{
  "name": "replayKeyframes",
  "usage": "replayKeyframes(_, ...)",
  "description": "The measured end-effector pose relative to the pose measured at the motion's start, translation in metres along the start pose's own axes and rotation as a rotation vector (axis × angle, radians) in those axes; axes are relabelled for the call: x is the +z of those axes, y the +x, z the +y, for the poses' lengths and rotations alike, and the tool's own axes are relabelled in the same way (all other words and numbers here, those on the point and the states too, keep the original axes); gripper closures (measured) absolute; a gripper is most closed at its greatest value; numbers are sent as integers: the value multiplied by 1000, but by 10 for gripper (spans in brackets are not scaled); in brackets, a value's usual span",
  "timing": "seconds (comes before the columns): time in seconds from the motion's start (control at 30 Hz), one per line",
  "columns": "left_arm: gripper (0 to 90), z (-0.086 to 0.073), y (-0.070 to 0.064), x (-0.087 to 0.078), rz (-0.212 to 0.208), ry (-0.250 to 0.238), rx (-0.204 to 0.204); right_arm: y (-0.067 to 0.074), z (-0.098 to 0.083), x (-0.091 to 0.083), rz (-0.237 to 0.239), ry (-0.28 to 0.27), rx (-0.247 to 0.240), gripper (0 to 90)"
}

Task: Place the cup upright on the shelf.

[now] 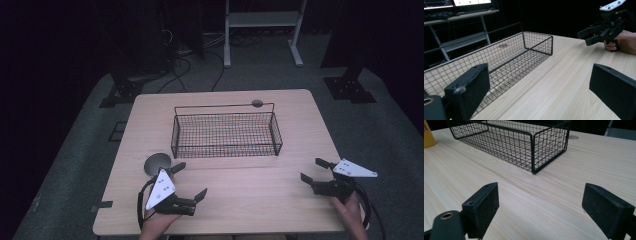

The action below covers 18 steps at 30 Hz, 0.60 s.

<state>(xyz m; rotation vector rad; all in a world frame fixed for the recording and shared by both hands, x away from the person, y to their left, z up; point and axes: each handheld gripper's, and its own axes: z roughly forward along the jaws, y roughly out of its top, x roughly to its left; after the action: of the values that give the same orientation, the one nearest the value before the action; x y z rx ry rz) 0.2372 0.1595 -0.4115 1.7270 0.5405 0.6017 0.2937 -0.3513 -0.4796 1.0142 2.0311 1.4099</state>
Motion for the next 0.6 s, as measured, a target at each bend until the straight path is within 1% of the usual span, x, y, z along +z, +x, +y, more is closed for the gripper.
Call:
replayKeyframes(0.03, 26, 1, 3, -4, 9, 0, 5, 0, 0, 0, 0, 0, 1, 132)
replayKeyframes(0.17, 25, 3, 7, -9, 19, -3, 9, 0, 0, 0, 0, 0, 1, 132)
replayKeyframes(0.2, 25, 3, 11, -13, 33, -4, 18, 0, 0, 0, 0, 1, 1, 131)
replayKeyframes(0.23, 24, 3, 12, -15, 37, -8, 21, 0, 0, 0, 0, 1, 1, 131)
replayKeyframes(0.27, 22, 3, 12, -15, 37, -8, 21, 0, 0, 0, -1, 2, 1, 132)
replayKeyframes(0.3, 22, 3, 16, -20, 48, -13, 21, 0, 0, 0, -1, 2, 0, 131)
replayKeyframes(0.33, 22, 3, 16, -20, 48, -13, 21, 0, 0, 0, -1, 2, 0, 131)
replayKeyframes(0.4, 22, 2, 19, -26, 67, -10, 25, 0, 0, 0, -1, 2, 2, 132)
replayKeyframes(0.6, 22, 2, 27, -35, 92, -14, 27, 0, 0, 0, -1, 2, 2, 132)
